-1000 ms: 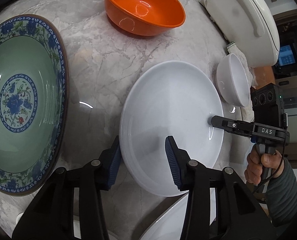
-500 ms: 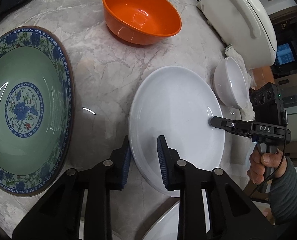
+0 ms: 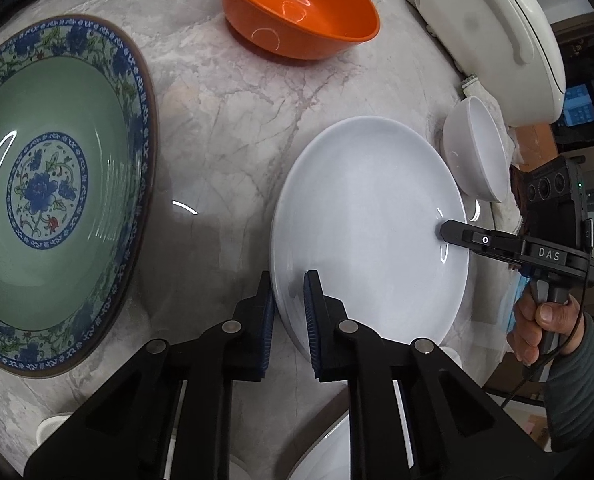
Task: Organize plates and bowls
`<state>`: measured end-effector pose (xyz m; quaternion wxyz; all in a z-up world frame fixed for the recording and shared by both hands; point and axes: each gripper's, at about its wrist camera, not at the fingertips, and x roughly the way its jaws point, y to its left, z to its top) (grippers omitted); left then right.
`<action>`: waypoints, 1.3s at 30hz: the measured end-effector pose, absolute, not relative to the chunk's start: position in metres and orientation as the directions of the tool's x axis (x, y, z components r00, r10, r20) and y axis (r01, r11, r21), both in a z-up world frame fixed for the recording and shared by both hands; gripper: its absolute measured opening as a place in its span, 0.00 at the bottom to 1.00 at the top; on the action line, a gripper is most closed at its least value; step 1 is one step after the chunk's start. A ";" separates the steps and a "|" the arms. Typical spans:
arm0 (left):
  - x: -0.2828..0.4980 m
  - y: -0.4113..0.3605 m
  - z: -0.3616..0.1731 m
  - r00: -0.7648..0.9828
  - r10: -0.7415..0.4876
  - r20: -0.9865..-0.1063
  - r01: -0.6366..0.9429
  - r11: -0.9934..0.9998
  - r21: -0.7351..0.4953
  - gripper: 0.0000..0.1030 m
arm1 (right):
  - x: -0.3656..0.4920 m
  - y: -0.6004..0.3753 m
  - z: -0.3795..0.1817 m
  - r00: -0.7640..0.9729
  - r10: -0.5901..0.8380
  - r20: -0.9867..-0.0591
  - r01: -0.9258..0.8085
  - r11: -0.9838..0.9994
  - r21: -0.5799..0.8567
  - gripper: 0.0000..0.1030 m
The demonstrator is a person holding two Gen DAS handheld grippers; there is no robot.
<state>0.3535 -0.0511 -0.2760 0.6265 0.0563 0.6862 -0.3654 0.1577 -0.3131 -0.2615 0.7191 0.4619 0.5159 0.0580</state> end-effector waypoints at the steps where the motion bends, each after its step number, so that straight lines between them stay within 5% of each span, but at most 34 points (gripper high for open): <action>1: 0.354 -0.050 -0.276 -0.209 -0.384 -0.899 0.528 0.730 -0.434 0.12 | 0.157 -0.312 -0.262 0.457 0.561 -0.691 0.395 0.568 0.722 0.12; 6: 0.365 -0.044 -0.279 -0.242 -0.388 -0.889 0.492 0.741 -0.457 0.13 | 0.157 -0.318 -0.266 0.467 0.574 -0.672 0.420 0.525 0.740 0.12; 8: 0.369 -0.042 -0.281 -0.257 -0.397 -0.881 0.466 0.748 -0.473 0.13 | 0.155 -0.324 -0.268 0.478 0.575 -0.664 0.444 0.494 0.747 0.24; 12: 0.377 -0.040 -0.281 -0.262 -0.388 -0.884 0.460 0.755 -0.468 0.13 | 0.157 -0.326 -0.264 0.489 0.560 -0.669 0.448 0.496 0.744 0.28; 16: 0.371 -0.054 -0.274 -0.224 -0.323 -0.919 0.561 0.729 -0.393 0.10 | 0.165 -0.315 -0.261 0.440 0.536 -0.720 0.442 0.569 0.693 0.10; 39: 0.359 -0.051 -0.239 -0.172 -0.355 -0.919 0.587 0.712 -0.385 0.08 | 0.161 -0.307 -0.237 0.438 0.454 -0.776 0.441 0.644 0.625 0.09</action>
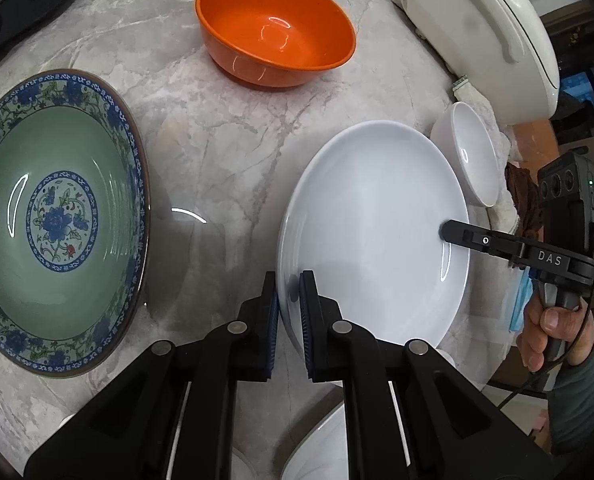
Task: Organize plates and bowls
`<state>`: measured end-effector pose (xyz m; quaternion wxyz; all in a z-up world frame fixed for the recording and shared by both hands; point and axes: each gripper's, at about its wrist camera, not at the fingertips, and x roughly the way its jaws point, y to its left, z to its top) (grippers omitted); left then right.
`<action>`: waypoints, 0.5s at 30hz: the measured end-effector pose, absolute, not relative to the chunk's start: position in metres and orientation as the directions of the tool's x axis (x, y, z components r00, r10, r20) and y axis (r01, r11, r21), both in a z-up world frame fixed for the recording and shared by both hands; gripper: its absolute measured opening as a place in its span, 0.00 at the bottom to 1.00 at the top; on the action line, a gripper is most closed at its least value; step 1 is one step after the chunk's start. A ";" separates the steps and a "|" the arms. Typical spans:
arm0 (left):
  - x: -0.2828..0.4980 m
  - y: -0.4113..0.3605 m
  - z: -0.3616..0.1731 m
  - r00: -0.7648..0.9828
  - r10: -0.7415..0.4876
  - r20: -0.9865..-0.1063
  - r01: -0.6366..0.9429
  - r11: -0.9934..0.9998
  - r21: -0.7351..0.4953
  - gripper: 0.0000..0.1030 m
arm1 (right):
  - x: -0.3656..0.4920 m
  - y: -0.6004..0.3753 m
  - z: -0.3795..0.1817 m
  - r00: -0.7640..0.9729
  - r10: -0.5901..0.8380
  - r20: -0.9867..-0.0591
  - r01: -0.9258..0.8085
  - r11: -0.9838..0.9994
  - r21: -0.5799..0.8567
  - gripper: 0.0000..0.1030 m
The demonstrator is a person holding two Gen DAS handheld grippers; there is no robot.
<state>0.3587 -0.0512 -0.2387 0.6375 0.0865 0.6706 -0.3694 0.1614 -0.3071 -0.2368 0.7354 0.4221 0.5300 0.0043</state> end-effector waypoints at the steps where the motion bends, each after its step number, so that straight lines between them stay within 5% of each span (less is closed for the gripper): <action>1: 0.358 -0.051 -0.232 -0.169 -0.362 -0.917 0.588 0.709 -0.389 0.08 | 0.161 -0.307 -0.232 0.442 0.453 -0.774 0.438 0.644 0.627 0.09; 15: 0.310 -0.029 -0.114 -0.106 -0.442 -0.891 0.626 0.667 -0.405 0.08 | 0.121 -0.295 -0.127 0.472 0.450 -0.758 0.347 0.696 0.629 0.09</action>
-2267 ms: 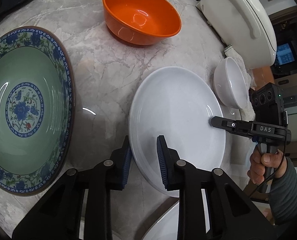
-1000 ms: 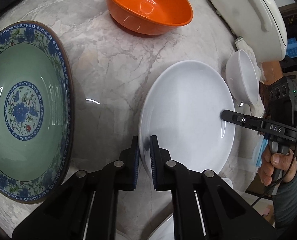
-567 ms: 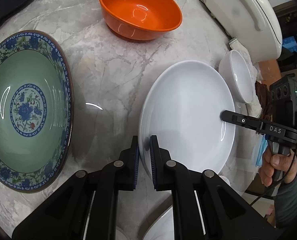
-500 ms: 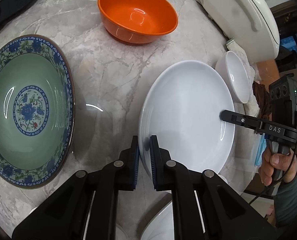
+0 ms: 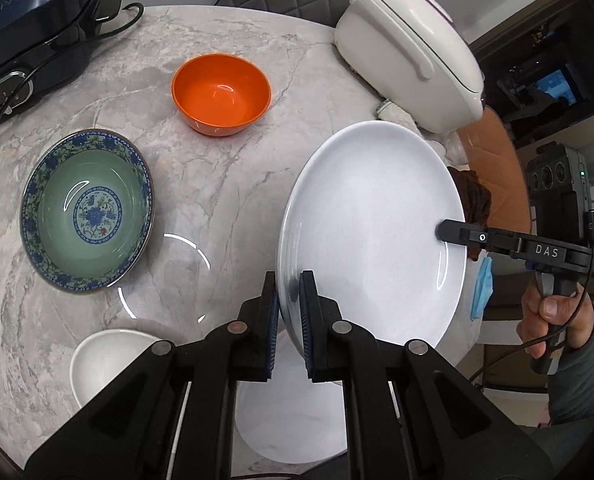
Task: Organize plates and bowls
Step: 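Lower the white plate flat onto the large plate and open the right gripper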
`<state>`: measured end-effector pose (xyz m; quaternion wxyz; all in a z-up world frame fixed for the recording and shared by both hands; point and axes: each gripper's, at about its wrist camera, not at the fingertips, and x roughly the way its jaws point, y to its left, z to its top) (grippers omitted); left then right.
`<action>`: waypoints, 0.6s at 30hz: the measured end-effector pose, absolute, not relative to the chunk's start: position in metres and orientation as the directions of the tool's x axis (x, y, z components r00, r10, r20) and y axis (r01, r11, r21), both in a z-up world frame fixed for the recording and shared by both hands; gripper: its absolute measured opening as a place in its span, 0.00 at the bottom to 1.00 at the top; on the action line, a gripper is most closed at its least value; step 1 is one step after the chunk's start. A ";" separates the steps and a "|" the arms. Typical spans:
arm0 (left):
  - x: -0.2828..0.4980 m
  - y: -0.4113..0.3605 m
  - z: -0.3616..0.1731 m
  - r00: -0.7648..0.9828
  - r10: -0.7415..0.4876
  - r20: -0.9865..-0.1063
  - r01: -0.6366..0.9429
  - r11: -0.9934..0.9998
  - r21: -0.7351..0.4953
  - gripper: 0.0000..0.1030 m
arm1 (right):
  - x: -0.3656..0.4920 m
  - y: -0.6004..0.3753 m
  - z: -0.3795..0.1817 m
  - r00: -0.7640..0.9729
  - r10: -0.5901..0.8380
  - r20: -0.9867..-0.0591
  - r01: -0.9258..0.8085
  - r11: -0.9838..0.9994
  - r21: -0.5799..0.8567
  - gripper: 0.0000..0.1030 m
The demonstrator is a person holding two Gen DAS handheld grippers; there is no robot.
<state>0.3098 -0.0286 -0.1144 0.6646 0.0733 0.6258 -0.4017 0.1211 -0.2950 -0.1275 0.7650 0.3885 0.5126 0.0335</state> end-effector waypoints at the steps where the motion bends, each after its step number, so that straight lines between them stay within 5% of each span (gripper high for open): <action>1: 0.304 -0.026 -0.108 -0.103 -0.445 -0.889 0.626 0.666 -0.406 0.08 | 0.117 -0.294 -0.119 0.478 0.449 -0.755 0.339 0.698 0.630 0.09; 10: 0.229 0.016 -0.066 -0.075 -0.472 -0.878 0.584 0.693 -0.423 0.08 | 0.071 -0.273 -0.078 0.488 0.472 -0.734 0.276 0.714 0.643 0.09; 18: 0.167 0.054 -0.084 -0.077 -0.468 -0.880 0.496 0.748 -0.441 0.08 | 0.027 -0.248 -0.088 0.444 0.508 -0.738 0.253 0.719 0.647 0.10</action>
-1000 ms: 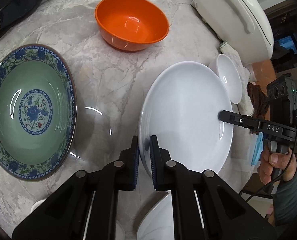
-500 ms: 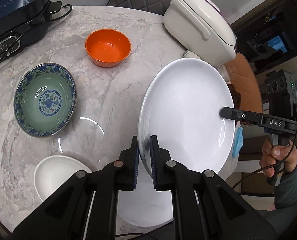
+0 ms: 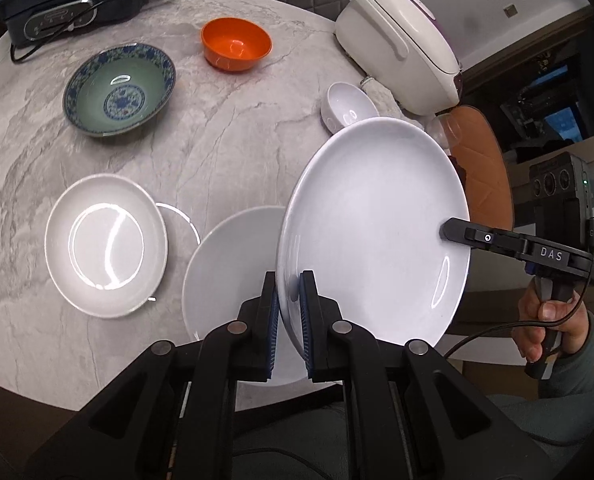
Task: Organize plates and bowls
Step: 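Lower the white plate flat onto the large plate and open the right gripper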
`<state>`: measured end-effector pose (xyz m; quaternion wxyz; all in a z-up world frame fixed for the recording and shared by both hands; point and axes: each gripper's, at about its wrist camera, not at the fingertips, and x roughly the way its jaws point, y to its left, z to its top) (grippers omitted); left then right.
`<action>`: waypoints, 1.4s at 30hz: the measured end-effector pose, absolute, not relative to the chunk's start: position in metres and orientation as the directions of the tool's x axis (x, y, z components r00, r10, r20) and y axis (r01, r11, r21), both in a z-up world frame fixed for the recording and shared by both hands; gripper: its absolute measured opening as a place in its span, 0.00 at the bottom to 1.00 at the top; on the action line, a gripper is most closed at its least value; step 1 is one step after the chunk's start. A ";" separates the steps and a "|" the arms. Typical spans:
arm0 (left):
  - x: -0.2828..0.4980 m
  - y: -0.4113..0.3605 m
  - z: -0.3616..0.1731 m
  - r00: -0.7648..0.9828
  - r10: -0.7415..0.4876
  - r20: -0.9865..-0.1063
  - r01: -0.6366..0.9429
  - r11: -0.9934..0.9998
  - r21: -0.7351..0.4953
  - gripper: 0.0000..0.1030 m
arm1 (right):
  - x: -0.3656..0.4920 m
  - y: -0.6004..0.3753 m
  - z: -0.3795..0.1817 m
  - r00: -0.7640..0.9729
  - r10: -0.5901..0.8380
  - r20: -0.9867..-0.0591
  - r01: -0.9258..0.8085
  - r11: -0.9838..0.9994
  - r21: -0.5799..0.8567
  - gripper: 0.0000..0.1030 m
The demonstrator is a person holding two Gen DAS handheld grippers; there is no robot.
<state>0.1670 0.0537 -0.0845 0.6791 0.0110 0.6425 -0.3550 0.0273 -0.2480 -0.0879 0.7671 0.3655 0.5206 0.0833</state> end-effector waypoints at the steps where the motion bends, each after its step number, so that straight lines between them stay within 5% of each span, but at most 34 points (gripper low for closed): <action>1: 0.160 0.057 -0.090 -0.081 -0.466 -0.881 0.484 0.754 -0.444 0.08 | 0.023 -0.246 -0.092 0.436 0.516 -0.737 0.253 0.716 0.650 0.10; 22: 0.136 0.084 -0.228 -0.096 -0.355 -0.930 0.429 0.829 -0.360 0.09 | 0.016 -0.207 -0.230 0.264 0.523 -0.810 0.301 0.753 0.585 0.10; 42: 0.148 0.061 -0.255 -0.090 -0.321 -0.943 0.451 0.831 -0.326 0.12 | 0.024 -0.199 -0.241 0.252 0.418 -0.873 0.238 0.847 0.475 0.12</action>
